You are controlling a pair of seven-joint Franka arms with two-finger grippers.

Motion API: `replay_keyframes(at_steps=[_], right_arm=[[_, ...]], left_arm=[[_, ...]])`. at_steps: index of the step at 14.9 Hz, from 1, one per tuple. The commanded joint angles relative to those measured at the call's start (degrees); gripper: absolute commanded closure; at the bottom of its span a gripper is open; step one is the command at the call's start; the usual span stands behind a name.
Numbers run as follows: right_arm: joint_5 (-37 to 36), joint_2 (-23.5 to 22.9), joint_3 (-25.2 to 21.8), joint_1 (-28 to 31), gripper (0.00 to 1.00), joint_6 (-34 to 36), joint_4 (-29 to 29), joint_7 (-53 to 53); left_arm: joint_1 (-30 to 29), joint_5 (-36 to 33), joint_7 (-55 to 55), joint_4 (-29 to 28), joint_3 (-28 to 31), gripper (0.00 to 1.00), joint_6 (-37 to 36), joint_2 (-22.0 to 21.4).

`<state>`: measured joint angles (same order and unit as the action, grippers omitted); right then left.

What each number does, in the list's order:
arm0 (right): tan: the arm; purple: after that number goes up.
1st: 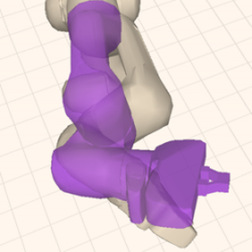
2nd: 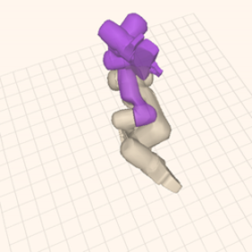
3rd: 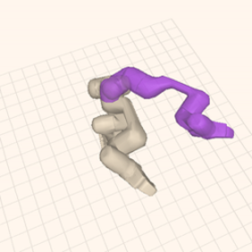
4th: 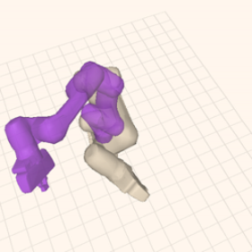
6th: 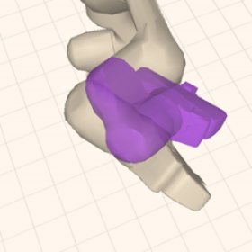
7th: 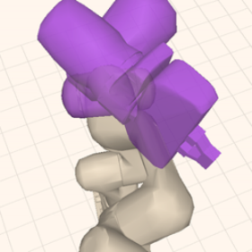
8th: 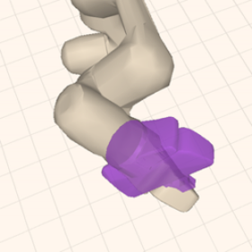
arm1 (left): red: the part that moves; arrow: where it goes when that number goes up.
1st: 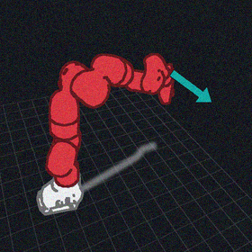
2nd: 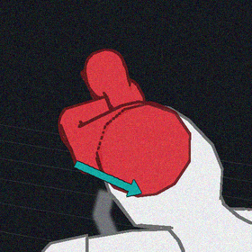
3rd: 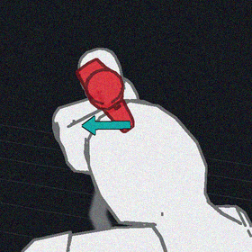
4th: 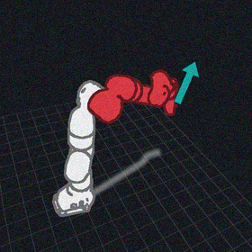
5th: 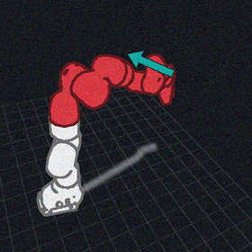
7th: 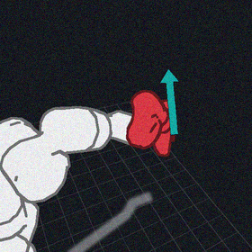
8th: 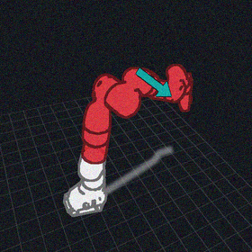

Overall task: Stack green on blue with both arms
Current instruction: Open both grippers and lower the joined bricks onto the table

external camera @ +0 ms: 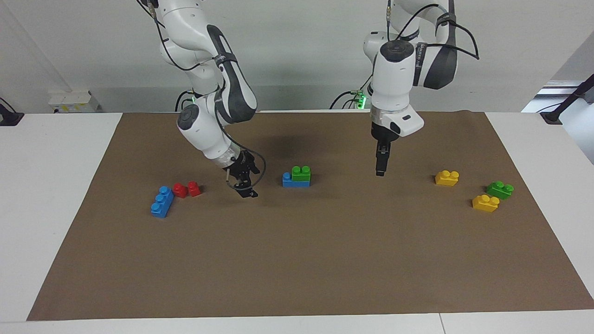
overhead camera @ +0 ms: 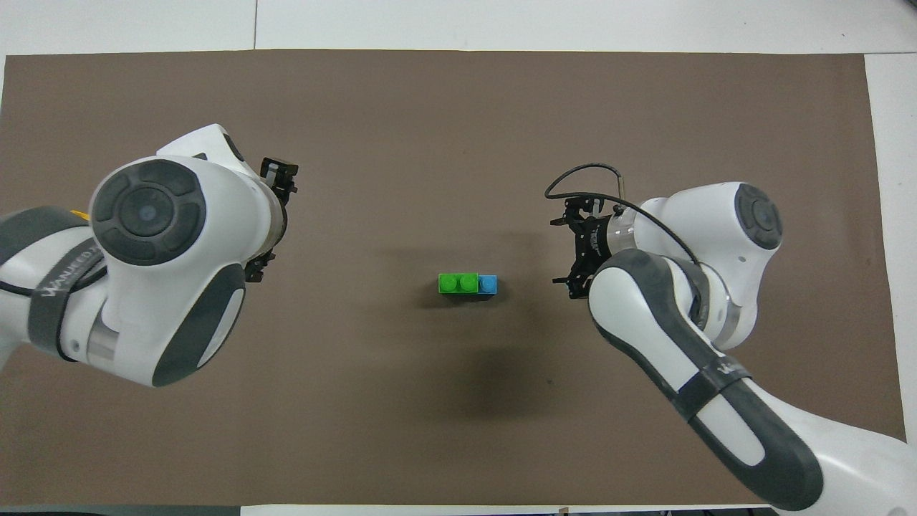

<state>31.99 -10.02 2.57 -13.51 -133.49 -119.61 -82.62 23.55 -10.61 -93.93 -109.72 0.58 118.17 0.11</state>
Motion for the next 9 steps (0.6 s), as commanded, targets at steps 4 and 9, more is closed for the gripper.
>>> replay_keyframes(at_steps=[4, 9], right_arm=[[-9.9, 2.7, 0.3, 8.5, 0.0, 16.0, 10.4, 23.0], [-19.3, 6.2, 0.4, 13.8, 0.0, 28.7, 16.0, 49.6]], left_arm=[[-7.5, 3.4, 19.2, 0.6, 0.2, 0.0, -5.8, -5.8], [-9.9, 3.4, 34.4, 3.5, 0.3, 0.0, -9.5, -5.8]])
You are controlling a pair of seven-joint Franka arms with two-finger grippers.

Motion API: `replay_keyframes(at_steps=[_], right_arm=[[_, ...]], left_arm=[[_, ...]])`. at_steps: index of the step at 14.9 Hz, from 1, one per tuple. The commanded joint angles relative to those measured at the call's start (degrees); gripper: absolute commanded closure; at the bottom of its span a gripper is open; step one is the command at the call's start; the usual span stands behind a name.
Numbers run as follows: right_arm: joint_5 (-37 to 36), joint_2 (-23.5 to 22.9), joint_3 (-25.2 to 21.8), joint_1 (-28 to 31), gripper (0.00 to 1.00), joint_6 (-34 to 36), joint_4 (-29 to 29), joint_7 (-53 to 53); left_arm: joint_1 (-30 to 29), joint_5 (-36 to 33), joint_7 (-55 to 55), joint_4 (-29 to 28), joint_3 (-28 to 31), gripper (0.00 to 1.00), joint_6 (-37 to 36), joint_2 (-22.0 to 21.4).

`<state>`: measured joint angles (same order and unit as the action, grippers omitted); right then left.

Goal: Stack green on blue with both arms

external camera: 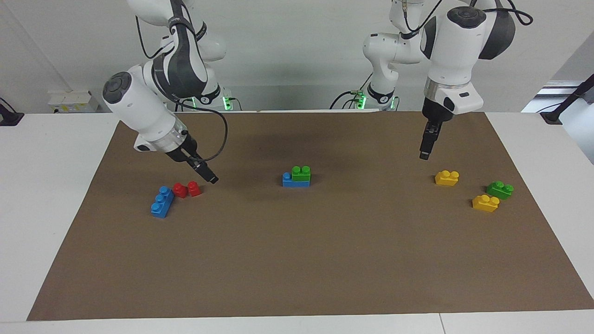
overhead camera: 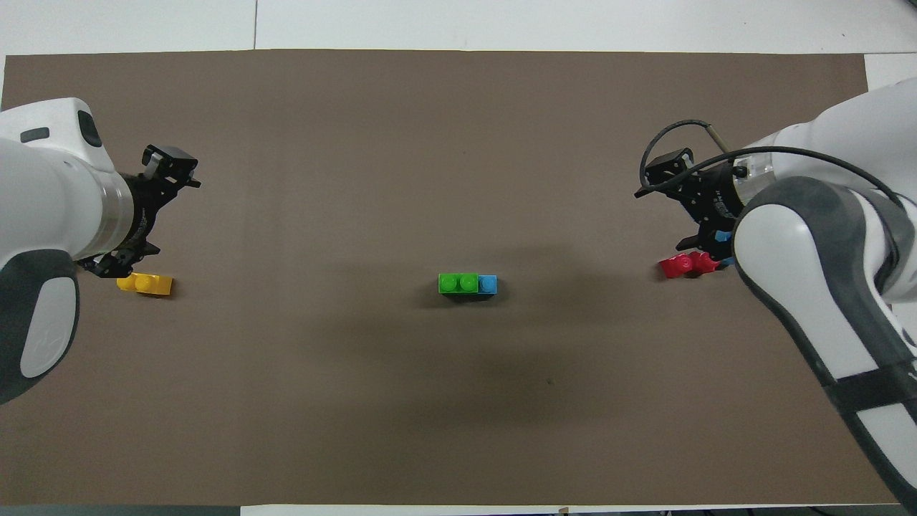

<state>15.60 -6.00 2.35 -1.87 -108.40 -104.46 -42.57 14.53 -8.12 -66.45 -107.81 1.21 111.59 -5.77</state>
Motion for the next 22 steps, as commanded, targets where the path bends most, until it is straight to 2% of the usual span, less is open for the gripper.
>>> replay_keyframes(at_steps=[1, 4, 7, 9, 11, 12, 15, 19, 22], right_arm=[[-3.6, 3.7, 0.6, 2.7, 0.0, 6.1, 0.7, 13.8], [-7.1, 7.4, 0.6, 2.8, 0.0, 9.9, 0.9, 23.2], [-10.3, 10.7, 0.6, 2.7, 0.0, 13.9, 0.8, 34.8], [-12.7, 11.3, 0.5, 3.6, 0.0, 13.8, 0.9, 41.5], [-12.3, 11.5, 0.6, 5.7, 0.0, 13.4, 1.2, 42.4], [-12.8, 10.8, 0.6, 5.6, 0.0, 13.6, 3.5, 42.7], [-14.6, 7.9, 0.6, 5.8, 0.0, 19.8, 9.9, 45.0], [-16.9, 7.8, 0.6, 6.0, 0.0, 20.7, 10.2, 45.4], [-16.8, 7.8, 0.6, 6.1, 0.0, 20.9, 11.5, 45.4]], left_arm=[[-0.9, 1.0, 10.9, 2.2, -0.3, 0.0, -4.1, 0.1], [-1.3, 4.2, 22.8, 3.8, 0.9, 0.0, -6.3, 0.4], [-6.0, 6.4, 36.8, 7.3, 0.3, 0.0, -11.6, 1.3], [-9.3, 7.1, 45.9, 9.2, -0.5, 0.0, -14.6, 2.6], [-12.2, 7.1, 52.4, 9.5, -2.3, 0.0, -15.3, 3.0], [-13.5, 7.1, 55.4, 9.5, -3.1, 0.0, -15.6, 3.0], [-15.0, 7.8, 62.5, 9.5, -3.6, 0.0, -17.1, 3.0], [-15.1, 9.8, 69.7, 14.4, -3.6, 0.0, -22.5, 4.4], [-15.0, 9.9, 70.2, 14.7, -3.6, 0.0, -22.6, 4.6]])
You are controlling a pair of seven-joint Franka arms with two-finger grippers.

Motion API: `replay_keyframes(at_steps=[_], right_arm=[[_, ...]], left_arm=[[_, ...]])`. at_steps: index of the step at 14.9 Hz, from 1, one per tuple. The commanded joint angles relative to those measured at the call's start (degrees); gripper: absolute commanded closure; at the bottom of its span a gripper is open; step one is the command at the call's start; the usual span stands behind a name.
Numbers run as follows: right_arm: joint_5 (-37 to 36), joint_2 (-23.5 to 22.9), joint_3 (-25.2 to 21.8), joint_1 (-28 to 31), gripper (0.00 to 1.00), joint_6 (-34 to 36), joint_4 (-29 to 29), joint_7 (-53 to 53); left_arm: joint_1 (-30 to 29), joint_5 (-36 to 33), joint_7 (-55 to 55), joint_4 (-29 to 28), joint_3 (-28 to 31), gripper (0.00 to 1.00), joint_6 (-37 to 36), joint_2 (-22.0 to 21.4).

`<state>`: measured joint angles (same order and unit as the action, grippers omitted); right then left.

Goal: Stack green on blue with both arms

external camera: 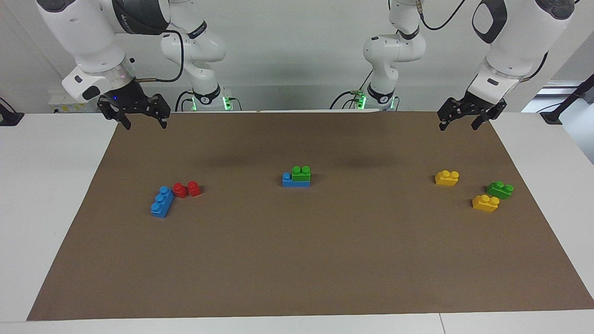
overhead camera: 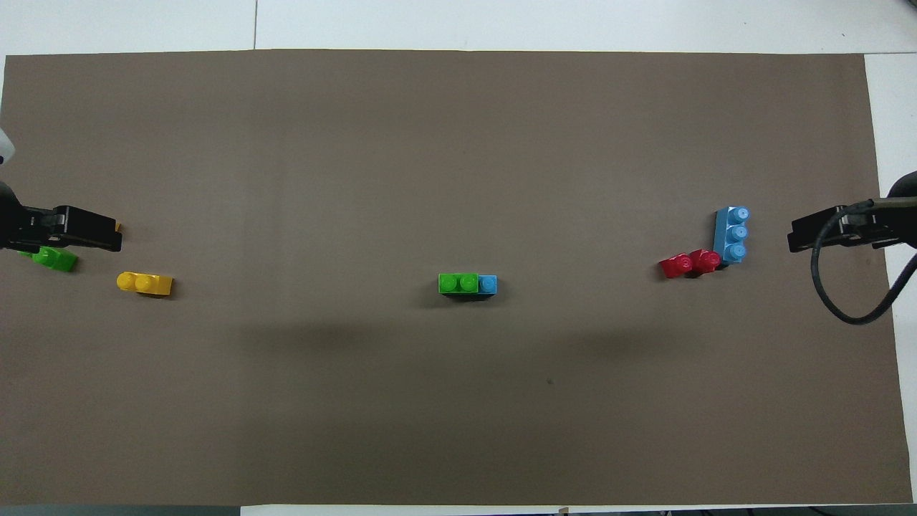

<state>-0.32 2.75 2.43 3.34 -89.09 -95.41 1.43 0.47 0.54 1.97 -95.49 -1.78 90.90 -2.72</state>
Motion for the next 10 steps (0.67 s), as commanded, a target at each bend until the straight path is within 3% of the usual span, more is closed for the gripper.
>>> replay_keyframes(at_steps=[1, 10], right_arm=[[-0.8, -1.0, 0.6, 0.9, 0.0, 1.5, 2.5, 1.4], [-1.0, -1.7, 0.5, 1.1, 0.0, 1.8, 2.5, 1.2]], left_arm=[[-0.9, 1.2, 1.7, 2.4, -0.6, 0.0, -1.6, 1.6], [-0.7, -2.8, 1.5, 2.5, -2.2, 0.0, -1.2, 1.9]])
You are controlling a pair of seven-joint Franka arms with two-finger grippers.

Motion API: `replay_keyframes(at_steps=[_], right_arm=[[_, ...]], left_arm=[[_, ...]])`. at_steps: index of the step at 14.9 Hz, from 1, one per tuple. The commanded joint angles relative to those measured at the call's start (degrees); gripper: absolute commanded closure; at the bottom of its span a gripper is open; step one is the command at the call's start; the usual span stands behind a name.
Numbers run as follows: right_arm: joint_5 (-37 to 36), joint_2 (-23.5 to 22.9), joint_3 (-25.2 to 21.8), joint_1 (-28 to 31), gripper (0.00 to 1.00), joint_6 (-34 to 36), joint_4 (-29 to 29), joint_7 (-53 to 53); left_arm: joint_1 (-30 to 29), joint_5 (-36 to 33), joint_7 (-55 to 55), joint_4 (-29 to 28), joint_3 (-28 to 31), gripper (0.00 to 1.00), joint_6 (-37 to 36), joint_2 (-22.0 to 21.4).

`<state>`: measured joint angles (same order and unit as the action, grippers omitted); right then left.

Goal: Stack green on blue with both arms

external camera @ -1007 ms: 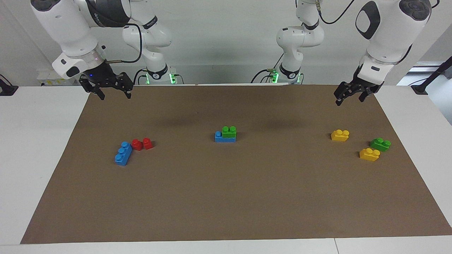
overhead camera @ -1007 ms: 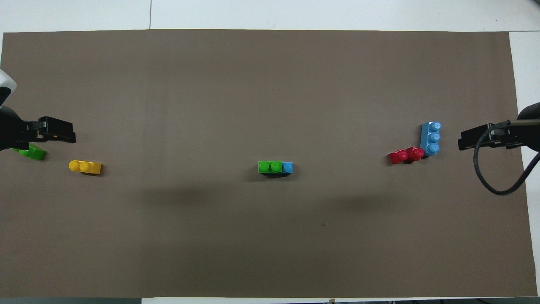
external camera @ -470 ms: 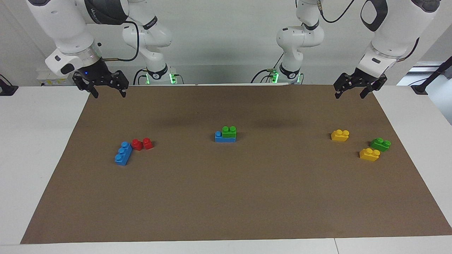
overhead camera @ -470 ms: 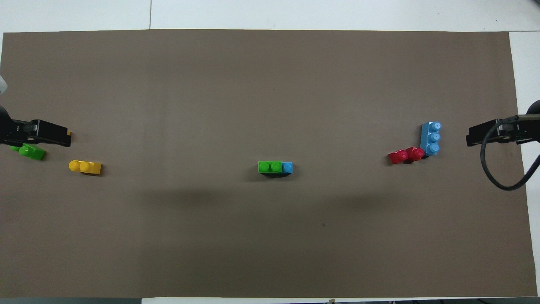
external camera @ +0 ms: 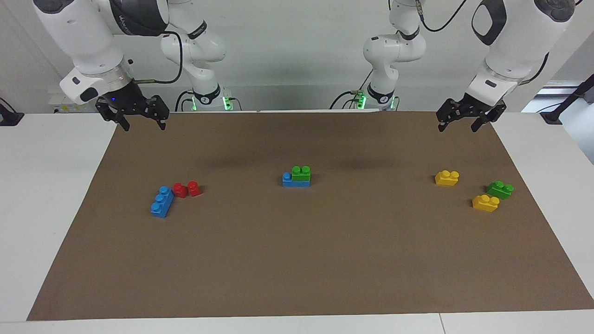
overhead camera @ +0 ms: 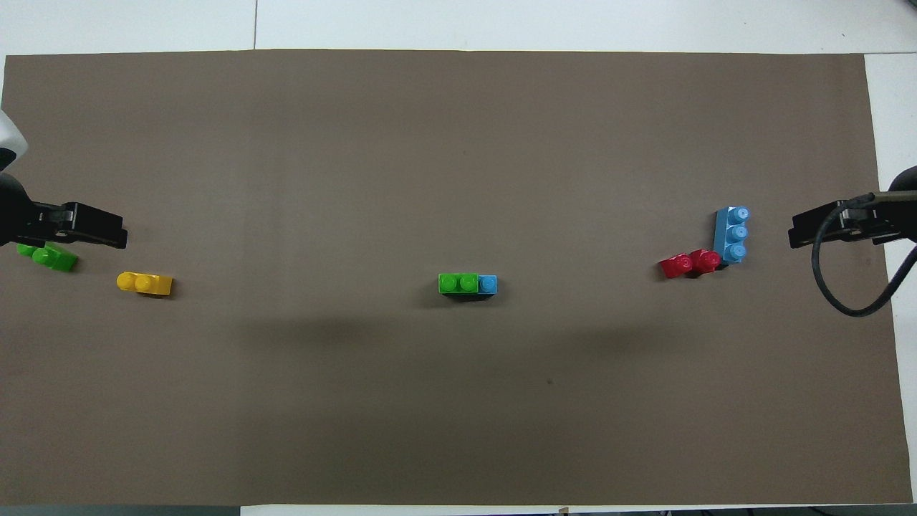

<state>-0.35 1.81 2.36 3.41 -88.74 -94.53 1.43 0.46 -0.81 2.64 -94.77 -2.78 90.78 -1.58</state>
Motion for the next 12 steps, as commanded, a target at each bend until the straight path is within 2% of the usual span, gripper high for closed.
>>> replay_keyframes(at_steps=[1, 12], right_arm=[[-1.0, -0.8, 0.5, 1.0, 0.0, 1.5, 1.5, 1.2], [-1.0, -0.7, 0.5, 1.0, 0.0, 1.6, 1.5, 1.0]], left_arm=[[-0.8, -1.4, 0.6, 1.7, -1.3, 0.0, -1.0, 0.5], [-0.9, -0.9, 0.7, 0.9, -1.2, 0.0, -0.2, 0.0]])
